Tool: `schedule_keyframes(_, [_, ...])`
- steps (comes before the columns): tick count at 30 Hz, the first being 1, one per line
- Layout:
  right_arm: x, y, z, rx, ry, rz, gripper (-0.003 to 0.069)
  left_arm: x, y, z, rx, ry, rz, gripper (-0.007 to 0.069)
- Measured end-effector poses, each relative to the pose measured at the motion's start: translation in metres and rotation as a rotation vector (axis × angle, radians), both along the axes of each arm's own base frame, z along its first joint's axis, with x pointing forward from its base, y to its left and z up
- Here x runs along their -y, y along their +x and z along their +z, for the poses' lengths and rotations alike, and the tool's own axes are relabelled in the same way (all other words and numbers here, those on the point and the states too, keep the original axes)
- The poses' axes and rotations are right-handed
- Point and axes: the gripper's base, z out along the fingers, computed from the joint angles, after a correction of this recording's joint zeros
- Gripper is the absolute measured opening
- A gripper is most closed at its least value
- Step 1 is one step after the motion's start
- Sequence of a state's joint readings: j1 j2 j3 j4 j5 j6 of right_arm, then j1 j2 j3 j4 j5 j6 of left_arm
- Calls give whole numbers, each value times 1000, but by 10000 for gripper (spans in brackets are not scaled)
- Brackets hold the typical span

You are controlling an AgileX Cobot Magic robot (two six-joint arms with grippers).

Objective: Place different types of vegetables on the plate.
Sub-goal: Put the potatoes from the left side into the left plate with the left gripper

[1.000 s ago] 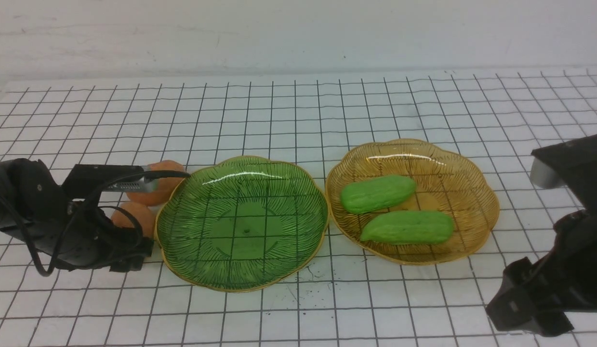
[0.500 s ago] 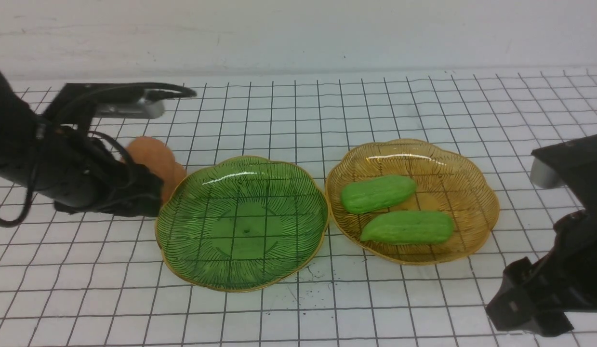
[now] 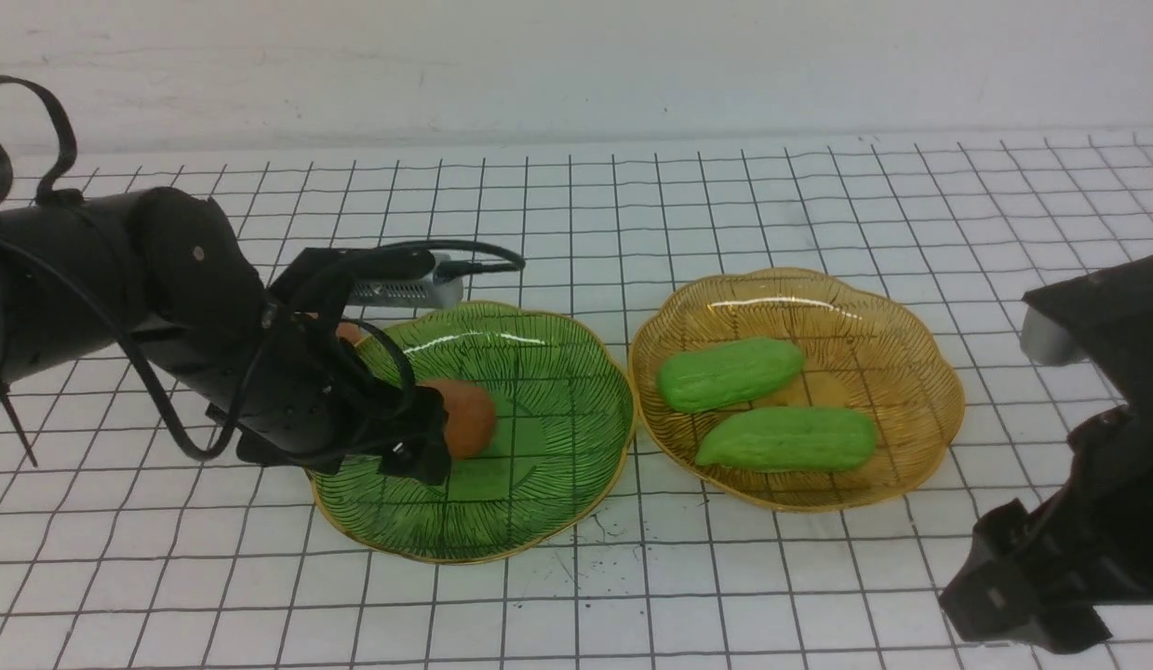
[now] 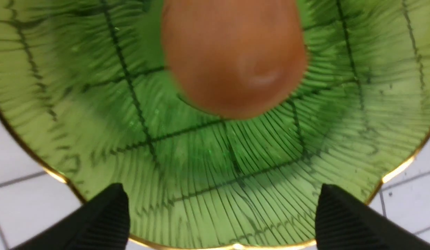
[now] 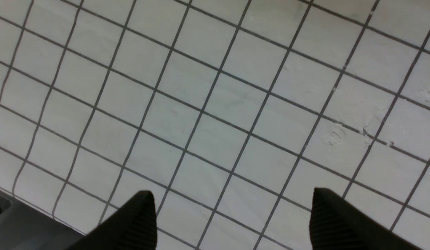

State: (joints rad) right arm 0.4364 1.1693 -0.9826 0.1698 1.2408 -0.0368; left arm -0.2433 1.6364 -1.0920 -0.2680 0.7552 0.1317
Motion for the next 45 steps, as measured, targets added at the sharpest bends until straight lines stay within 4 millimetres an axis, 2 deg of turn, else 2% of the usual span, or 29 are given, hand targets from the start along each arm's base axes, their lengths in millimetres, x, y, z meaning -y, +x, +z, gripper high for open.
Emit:
schedule_keyframes(5, [0,0,0,3,-2,10,536,-15,16,27,64,59,2,682])
schedule_keyframes(9, [0,0,0,4,-4,14,536,-38,42,59,185,169,18,673])
schedule_keyframes(11, [0,0,0,4,-4,15,536,-45,56,66,223,216,20,663])
schedule_keyframes(14, [0,0,0,4,-4,15,536,-51,71,66,229,267,17,650])
schedule_keyframes(15, [0,0,0,4,-4,15,536,-51,86,56,205,302,6,642])
schedule_keyframes(20, [0,0,0,4,-4,15,536,-48,118,15,125,301,42,634])
schedule_keyframes(28, [0,0,0,4,-4,15,536,-57,135,-20,79,359,131,631])
schedule_keyframes(32, [0,0,0,4,-4,15,536,-58,137,-30,61,372,129,619])
schedule_keyframes(42, [0,1,0,12,5,-1,536,-58,144,-36,89,410,55,571])
schedule_keyframes(45, [-1,2,1,23,10,-2,536,-58,146,-39,88,418,42,521])
